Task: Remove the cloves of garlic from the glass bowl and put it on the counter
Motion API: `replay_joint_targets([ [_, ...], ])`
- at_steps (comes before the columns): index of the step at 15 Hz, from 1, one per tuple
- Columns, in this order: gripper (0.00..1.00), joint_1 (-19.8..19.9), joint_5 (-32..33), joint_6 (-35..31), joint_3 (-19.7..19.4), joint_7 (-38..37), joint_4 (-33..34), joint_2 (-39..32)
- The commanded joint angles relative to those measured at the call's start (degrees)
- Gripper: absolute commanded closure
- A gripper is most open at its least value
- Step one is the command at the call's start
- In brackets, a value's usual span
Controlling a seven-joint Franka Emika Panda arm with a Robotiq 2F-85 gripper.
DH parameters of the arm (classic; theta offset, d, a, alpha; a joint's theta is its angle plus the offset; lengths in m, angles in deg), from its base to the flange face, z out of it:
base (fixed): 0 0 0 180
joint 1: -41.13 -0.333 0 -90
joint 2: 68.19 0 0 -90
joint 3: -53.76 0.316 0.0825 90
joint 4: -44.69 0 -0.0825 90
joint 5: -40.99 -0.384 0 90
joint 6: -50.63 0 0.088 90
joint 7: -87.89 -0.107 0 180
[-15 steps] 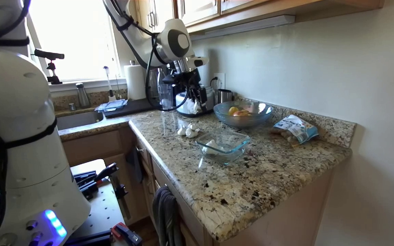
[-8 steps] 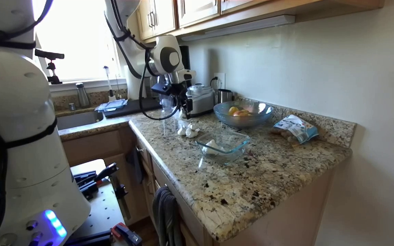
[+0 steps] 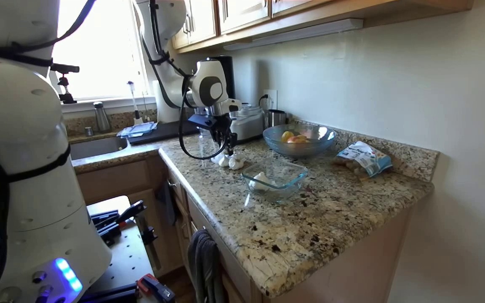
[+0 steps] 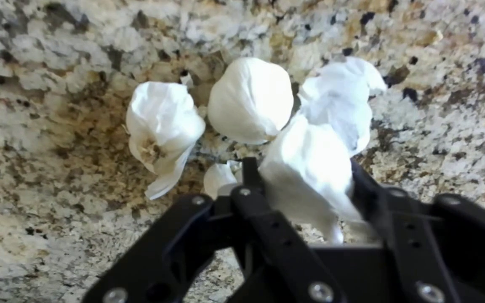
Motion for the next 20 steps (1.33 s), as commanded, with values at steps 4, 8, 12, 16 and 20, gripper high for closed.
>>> replay_joint_targets([
  [4, 0.02, -0.93, -1.40, -2.71, -1.60, 3.54, -0.35, 0.68],
  [8, 0.00, -2.27, -0.51, -0.38, -3.94, 0.63, -0.95, 3.08],
  [12, 0.00, -2.16, -0.35, 7.46, -6.44, -1.85, -1.02, 7.28],
  [16, 0.00, -0.62, 2.35, 16.22, -8.31, -7.06, -0.91, 12.02],
  [20, 0.00, 2.81, 1.17, 23.23, -8.13, -10.76, -0.19, 14.88],
])
